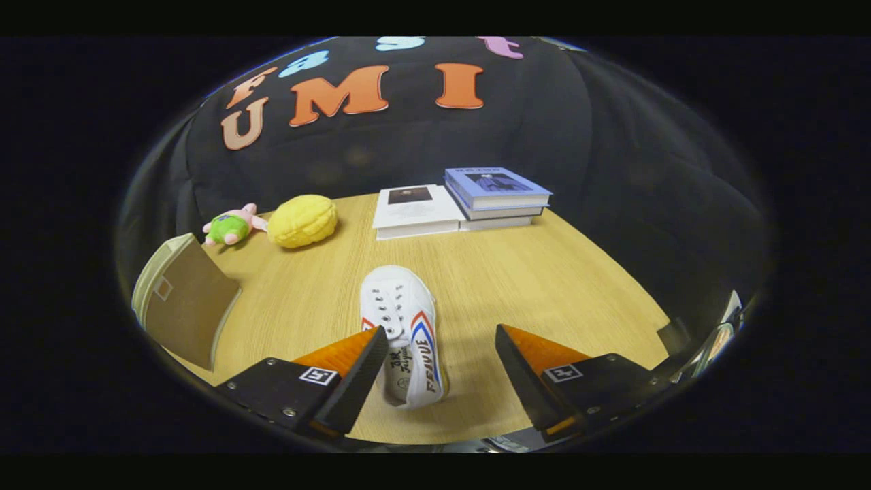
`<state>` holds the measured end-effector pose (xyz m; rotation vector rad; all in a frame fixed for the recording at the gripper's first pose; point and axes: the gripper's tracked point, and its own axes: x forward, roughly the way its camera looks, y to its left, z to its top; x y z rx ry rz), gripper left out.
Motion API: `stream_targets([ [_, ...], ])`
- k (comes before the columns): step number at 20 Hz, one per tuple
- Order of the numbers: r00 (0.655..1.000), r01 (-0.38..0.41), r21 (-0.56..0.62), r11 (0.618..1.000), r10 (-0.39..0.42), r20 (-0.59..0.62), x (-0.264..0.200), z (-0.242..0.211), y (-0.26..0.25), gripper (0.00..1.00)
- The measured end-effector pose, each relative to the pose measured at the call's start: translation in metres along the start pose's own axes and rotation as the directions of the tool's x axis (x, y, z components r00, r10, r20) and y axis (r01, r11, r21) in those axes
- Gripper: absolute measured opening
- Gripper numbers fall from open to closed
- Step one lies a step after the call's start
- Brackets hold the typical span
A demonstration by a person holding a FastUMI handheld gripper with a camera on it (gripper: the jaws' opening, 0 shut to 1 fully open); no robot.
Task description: Open the storage box then place both shoes into the box .Put the left shoe in first, then the right shoe, with the right side of both shoes facing outward in a uniform manner.
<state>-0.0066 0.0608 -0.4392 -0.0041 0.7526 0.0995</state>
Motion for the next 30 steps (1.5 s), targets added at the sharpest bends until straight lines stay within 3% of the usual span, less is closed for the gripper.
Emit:
stream_targets([
  [5, 0.998, -0.018, -0.009, 1.0, 0.017, -0.063, 0.025, -0.016, 0.009, 0.85],
  [9, 0.995, -0.012, 0.0, 1.0, 0.012, -0.097, 0.039, -0.022, 0.011, 0.67],
  [13, 0.992, -0.018, 0.02, 1.0, 0.021, -0.125, 0.043, -0.029, 0.016, 0.4],
  [14, 0.993, -0.01, 0.003, 1.0, 0.01, -0.119, 0.044, -0.028, 0.014, 0.28],
  [15, 0.994, 0.003, 0.002, 1.0, -0.002, -0.111, 0.046, -0.027, 0.011, 0.23],
  [16, 0.994, 0.008, 0.028, 1.0, -0.005, -0.11, 0.044, -0.025, 0.009, 0.08],
  [17, 0.993, 0.01, 0.067, 0.998, -0.002, -0.116, 0.044, -0.025, 0.01, 0.03],
  [21, 0.992, 0.06, 0.172, 0.983, -0.04, -0.12, 0.025, -0.012, 0.012, 0.0],
  [24, 0.996, 0.051, 0.225, 0.973, -0.035, -0.076, 0.009, 0.011, 0.025, 0.0],
  [30, 0.999, 0.029, 0.222, 0.975, -0.032, 0.01, -0.029, 0.056, 0.069, 0.0],
])
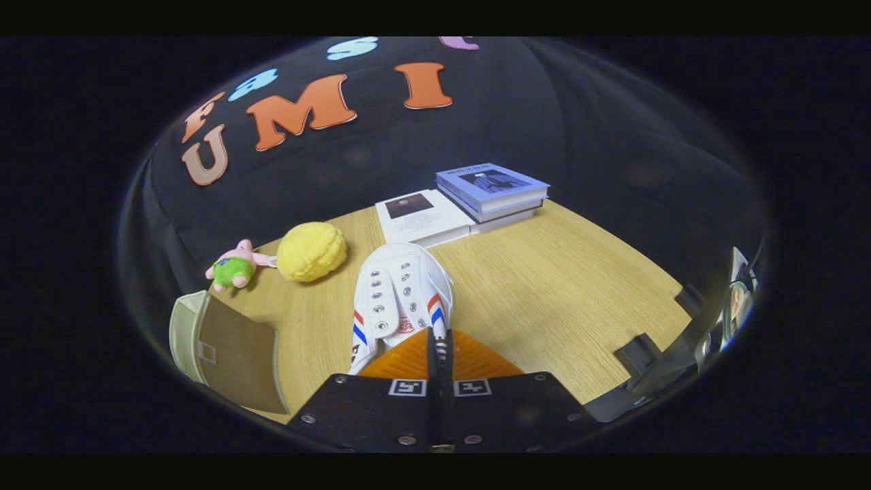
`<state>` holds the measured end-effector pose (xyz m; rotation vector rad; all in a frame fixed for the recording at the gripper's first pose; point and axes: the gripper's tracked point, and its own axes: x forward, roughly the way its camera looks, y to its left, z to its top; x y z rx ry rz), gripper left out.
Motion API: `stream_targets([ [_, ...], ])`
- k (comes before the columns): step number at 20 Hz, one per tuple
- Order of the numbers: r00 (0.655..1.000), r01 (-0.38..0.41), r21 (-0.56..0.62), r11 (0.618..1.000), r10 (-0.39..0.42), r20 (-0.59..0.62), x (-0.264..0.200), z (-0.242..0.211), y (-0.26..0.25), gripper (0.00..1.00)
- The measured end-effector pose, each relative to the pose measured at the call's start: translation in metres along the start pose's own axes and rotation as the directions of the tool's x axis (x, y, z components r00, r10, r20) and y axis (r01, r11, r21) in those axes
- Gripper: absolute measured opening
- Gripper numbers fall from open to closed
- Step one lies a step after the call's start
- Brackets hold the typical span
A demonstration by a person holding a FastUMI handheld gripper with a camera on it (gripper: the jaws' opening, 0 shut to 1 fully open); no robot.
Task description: Open the storage box then place both shoes into the box .Put the left shoe in first, then the right shoe, with the right side of both shoes facing outward in a uniform manner.
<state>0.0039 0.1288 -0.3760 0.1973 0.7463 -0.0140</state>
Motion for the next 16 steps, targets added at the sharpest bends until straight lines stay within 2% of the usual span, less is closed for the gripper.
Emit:
stream_targets([
  [8, 0.993, -0.116, 0.005, 0.993, 0.115, 0.036, -0.051, 0.01, 0.116, 0.0],
  [16, 0.972, -0.231, -0.024, 0.973, 0.232, 0.034, -0.084, -0.006, 0.23, 0.0],
])
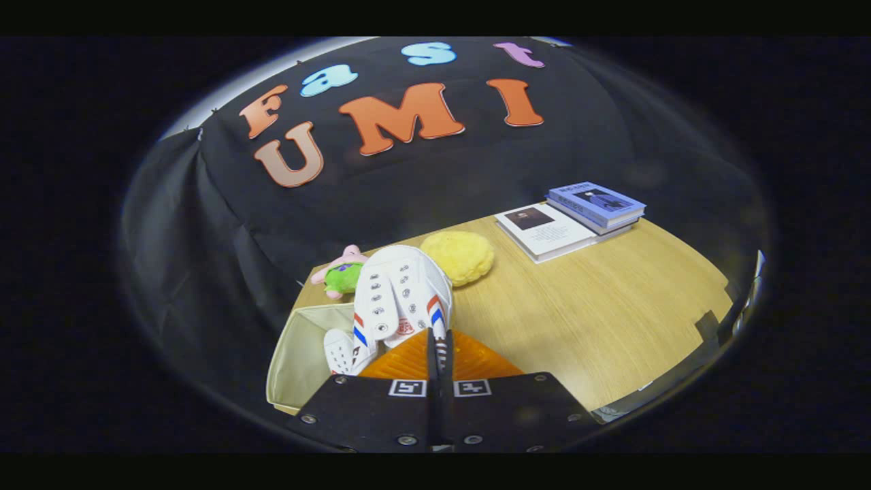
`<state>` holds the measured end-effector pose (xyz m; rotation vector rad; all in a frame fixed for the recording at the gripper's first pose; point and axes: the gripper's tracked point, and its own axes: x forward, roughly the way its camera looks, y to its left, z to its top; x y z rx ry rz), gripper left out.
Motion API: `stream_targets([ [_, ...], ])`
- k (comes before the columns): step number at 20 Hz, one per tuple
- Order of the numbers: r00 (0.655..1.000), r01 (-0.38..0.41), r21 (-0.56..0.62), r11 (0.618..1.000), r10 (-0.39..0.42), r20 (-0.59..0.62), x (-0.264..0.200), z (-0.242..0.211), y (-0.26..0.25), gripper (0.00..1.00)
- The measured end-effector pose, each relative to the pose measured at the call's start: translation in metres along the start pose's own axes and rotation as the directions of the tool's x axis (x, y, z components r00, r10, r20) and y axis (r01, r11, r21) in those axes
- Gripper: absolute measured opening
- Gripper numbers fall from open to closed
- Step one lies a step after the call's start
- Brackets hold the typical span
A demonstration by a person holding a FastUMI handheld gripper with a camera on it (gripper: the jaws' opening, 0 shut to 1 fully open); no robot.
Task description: Open the storage box then place both shoes into the box .Put the left shoe in first, then the right shoe, with the right side of both shoes facing outward in a uniform manner.
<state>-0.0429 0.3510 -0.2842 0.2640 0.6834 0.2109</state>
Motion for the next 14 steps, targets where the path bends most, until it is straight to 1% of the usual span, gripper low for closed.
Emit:
stream_targets([
  [4, 0.999, -0.042, -0.005, 0.999, 0.042, 0.001, 0.0, -0.018, 0.046, 0.0],
  [7, 0.998, -0.057, -0.04, 0.998, 0.056, -0.023, 0.006, -0.036, 0.069, 0.0],
  [10, 0.999, -0.047, -0.081, 0.996, 0.045, -0.026, 0.014, -0.049, 0.076, 0.0],
  [12, 0.998, -0.047, -0.06, 0.997, 0.044, -0.053, 0.017, -0.064, 0.077, 0.0],
  [14, 0.998, -0.028, -0.056, 0.998, 0.025, -0.054, 0.017, -0.073, 0.072, 0.0],
])
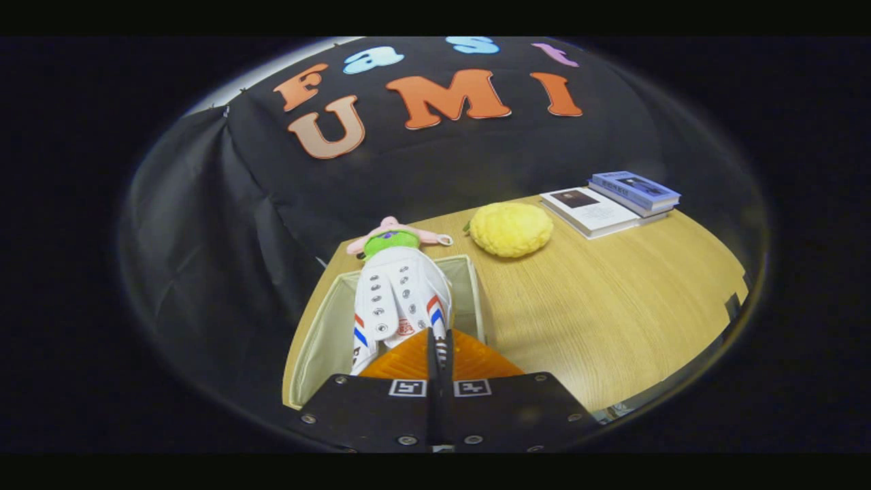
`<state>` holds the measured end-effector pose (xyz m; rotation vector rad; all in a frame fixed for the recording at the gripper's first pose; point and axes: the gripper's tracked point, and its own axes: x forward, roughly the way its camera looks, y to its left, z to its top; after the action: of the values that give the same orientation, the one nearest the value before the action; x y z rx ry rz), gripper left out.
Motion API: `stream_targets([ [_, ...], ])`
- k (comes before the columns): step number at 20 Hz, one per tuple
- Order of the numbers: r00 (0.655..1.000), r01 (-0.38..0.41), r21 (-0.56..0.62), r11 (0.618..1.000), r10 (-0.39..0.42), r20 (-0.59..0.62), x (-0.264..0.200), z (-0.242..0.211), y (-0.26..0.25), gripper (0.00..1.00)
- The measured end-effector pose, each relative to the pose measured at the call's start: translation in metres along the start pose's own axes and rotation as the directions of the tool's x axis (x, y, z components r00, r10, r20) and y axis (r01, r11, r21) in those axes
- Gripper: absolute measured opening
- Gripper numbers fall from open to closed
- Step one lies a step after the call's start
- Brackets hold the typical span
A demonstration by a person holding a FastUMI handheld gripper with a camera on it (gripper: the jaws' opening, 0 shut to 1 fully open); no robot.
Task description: Open the storage box then place both shoes into the box .Put the left shoe in first, then the right shoe, with the right side of both shoes facing outward in a uniform manner.
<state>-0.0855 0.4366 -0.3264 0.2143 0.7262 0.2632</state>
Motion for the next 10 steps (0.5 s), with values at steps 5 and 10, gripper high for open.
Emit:
stream_targets([
  [5, 0.999, 0.037, -0.058, 0.998, -0.037, -0.008, 0.0, -0.016, -0.004, 0.01],
  [10, 0.996, -0.038, -0.083, 0.996, 0.044, 0.078, -0.013, 0.027, 0.012, 0.48],
])
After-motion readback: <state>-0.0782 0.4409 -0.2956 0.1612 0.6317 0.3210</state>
